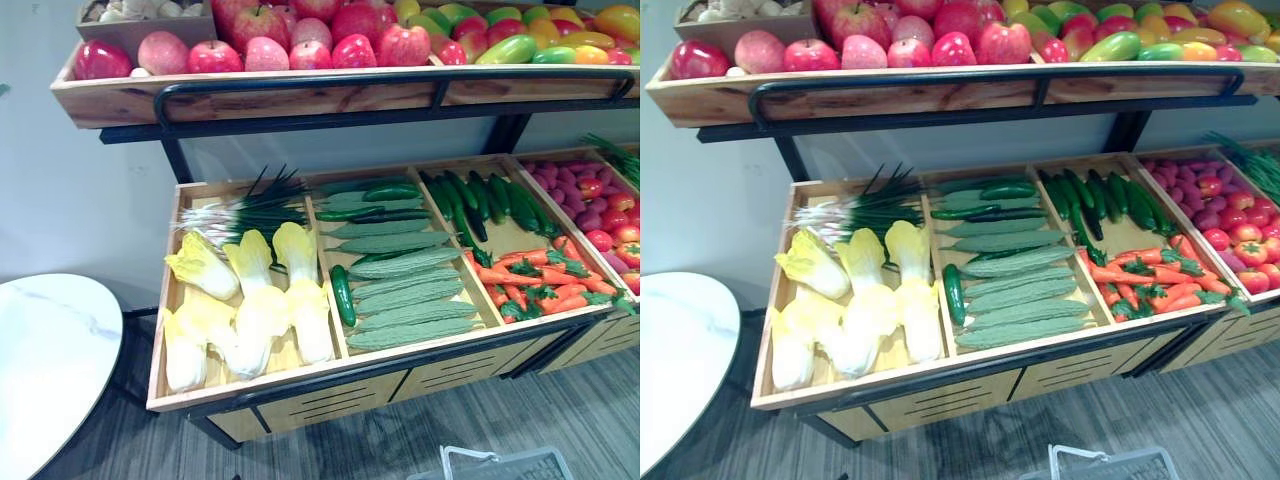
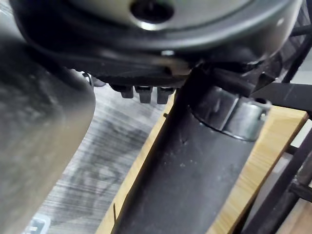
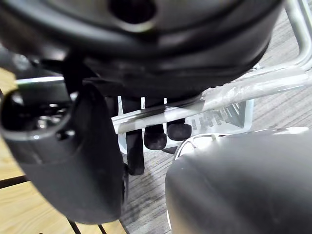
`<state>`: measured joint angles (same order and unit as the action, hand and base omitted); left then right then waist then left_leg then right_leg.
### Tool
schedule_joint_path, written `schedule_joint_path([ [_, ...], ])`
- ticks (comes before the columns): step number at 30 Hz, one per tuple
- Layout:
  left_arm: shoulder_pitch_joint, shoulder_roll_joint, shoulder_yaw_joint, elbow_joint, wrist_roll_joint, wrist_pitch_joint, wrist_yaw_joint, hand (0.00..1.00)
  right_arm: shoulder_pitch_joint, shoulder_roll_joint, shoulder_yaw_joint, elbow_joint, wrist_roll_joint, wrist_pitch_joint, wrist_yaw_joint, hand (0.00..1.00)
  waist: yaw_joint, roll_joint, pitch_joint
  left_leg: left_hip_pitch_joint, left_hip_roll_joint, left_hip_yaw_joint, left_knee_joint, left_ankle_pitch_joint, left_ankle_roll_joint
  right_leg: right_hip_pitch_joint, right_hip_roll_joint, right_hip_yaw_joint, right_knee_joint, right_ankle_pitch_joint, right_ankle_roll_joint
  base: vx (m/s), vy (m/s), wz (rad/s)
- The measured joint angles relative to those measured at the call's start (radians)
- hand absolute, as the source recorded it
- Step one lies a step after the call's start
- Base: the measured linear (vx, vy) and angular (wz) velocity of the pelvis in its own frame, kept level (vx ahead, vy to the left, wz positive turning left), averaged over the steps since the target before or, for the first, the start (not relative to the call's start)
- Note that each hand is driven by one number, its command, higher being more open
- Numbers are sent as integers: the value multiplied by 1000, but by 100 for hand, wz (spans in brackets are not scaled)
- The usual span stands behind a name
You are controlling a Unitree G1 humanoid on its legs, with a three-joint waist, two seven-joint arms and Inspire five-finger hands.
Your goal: Pick vegetable in the basket
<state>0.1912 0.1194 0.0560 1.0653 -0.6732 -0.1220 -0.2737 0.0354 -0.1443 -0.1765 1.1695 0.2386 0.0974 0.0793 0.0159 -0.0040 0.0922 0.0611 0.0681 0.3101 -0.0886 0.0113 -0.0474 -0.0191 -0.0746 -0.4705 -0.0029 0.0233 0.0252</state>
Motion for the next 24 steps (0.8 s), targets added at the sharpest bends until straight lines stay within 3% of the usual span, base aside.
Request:
schedule_joint_path([
  [2, -3, 11, -12, 1, -2, 16, 20, 100, 1, 0, -4, 1, -2, 1, 0, 0, -1, 2, 0, 9, 5, -2, -5, 3, -4, 2, 3, 0, 22, -8, -5, -52, -28, 1],
  [3, -22, 29, -11, 30, -3, 45, 49, 100, 4, 3, -1, 23, -41, 9, 20, 0, -17, -6, -11, 25, 34, 4, -7, 14, -32, 0, 27, 8, 48, -23, -30, 0, 0, 0],
  [13, -17, 21, 50, 30, -38, 43, 50, 100, 12, 5, -13, 22, -31, 5, 18, 0, -16, -8, -13, 15, 34, -9, -7, 14, -32, 0, 29, -1, 35, -24, -27, 0, 0, 3],
  [19, -11, 3, 413, -9, -233, -47, 121, 100, 34, 13, -122, 21, 47, 6, -12, 0, -12, -14, -22, -4, 36, -44, -6, 12, -34, 12, 33, -37, 8, -22, -29, 19, -11, 17],
  [24, 8, 66, 670, -150, -388, -223, 206, 100, 71, -1, -158, 20, 77, 11, -20, 0, 8, 0, -38, 8, 34, -63, -6, 9, -36, 46, 37, -56, -17, -22, -29, 19, -10, 12],
])
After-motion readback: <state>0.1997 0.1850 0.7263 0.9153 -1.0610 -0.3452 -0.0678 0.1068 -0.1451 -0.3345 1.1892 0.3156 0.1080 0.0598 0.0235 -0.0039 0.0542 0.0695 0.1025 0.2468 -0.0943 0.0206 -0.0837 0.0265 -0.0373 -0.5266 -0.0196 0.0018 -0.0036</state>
